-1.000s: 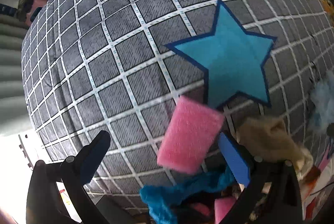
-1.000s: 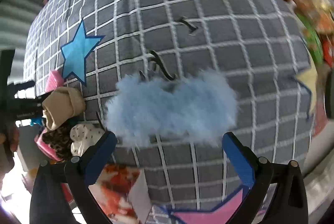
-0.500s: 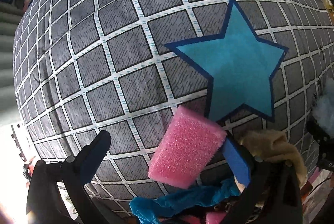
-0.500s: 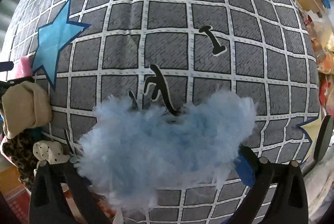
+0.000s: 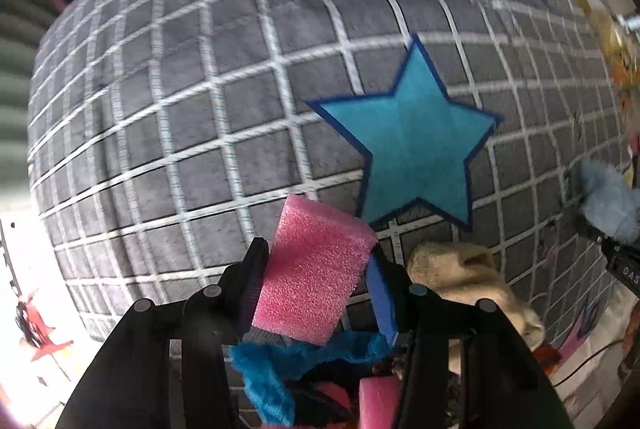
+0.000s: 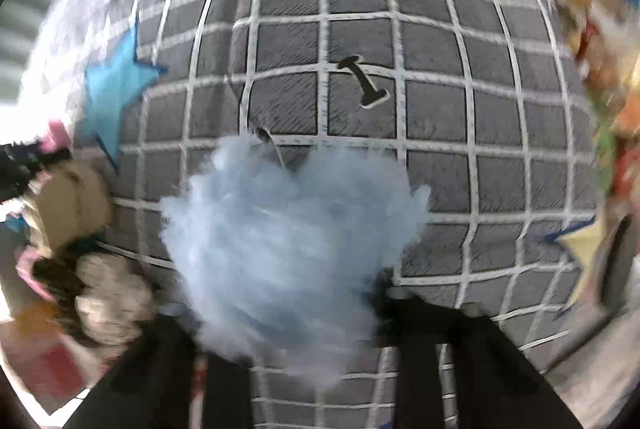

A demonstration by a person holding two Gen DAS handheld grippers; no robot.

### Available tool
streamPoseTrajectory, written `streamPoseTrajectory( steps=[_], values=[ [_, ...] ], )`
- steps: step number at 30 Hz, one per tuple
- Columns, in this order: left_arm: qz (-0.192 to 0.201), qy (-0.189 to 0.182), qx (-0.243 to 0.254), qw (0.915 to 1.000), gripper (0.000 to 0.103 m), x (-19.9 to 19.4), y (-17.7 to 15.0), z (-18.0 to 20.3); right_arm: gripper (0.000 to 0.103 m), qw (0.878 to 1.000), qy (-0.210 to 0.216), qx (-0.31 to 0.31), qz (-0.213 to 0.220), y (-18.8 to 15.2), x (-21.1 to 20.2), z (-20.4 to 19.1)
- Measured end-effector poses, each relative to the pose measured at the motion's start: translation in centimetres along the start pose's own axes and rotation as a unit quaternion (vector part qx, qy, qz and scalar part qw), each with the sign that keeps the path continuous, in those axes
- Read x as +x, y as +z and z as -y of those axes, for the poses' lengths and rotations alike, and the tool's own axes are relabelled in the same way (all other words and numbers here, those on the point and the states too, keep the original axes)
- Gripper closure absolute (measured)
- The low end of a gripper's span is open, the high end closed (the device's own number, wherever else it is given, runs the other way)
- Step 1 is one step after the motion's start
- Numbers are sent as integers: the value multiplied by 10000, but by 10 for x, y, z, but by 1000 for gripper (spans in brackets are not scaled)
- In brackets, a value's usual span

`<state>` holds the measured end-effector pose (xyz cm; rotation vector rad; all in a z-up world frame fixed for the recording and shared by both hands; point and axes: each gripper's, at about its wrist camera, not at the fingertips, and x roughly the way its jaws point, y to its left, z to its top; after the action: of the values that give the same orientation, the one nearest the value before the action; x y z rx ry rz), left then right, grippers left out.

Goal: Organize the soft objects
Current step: 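Grasp the pink sponge with left tool while right tool grasps light-blue fluffy plush, then carry the pink sponge and fluffy plush with both tools over the white box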

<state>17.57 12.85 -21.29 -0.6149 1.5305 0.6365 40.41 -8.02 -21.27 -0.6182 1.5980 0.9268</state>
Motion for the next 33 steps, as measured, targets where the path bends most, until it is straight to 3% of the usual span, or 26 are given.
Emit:
streamPoseTrajectory(
  steps=[4, 12, 17, 19, 20, 21, 24, 27, 30, 33],
  values=[
    [338, 13, -73, 9994, 51, -29, -8, -6, 77, 9981, 468, 378, 112, -1, -17, 18],
    [891, 15, -217, 9958, 51, -84, -33, -11, 77, 9978, 420, 136, 493, -24, -50, 2],
    [916, -118, -322, 9952, 51, -104, -46, -7, 76, 9975, 310, 324, 554, -34, -48, -1],
    [952, -97, -349, 9948, 51, -110, -54, -3, 61, 9965, 275, 552, 568, -29, -46, 8],
    [961, -104, -372, 9946, 51, -111, -55, -3, 31, 9955, 176, 686, 634, -25, -46, 14],
    [960, -114, -400, 9945, 51, -111, -56, -3, 13, 9947, 21, 716, 742, -20, -47, 17],
    [942, -111, -468, 9944, 51, -111, -58, -1, 13, 9960, -127, 394, 791, -7, -43, 8],
    [957, -142, -490, 9941, 51, -115, -62, 5, 13, 9955, -412, -380, 765, 11, -29, -23],
    [959, -152, -473, 9941, 51, -119, -65, 10, 13, 9866, -672, -1183, 903, 27, -20, -56],
    [932, -124, -442, 9946, 51, -119, -66, 15, 13, 9782, -832, -1750, 748, 37, -3, -81]
  ],
)
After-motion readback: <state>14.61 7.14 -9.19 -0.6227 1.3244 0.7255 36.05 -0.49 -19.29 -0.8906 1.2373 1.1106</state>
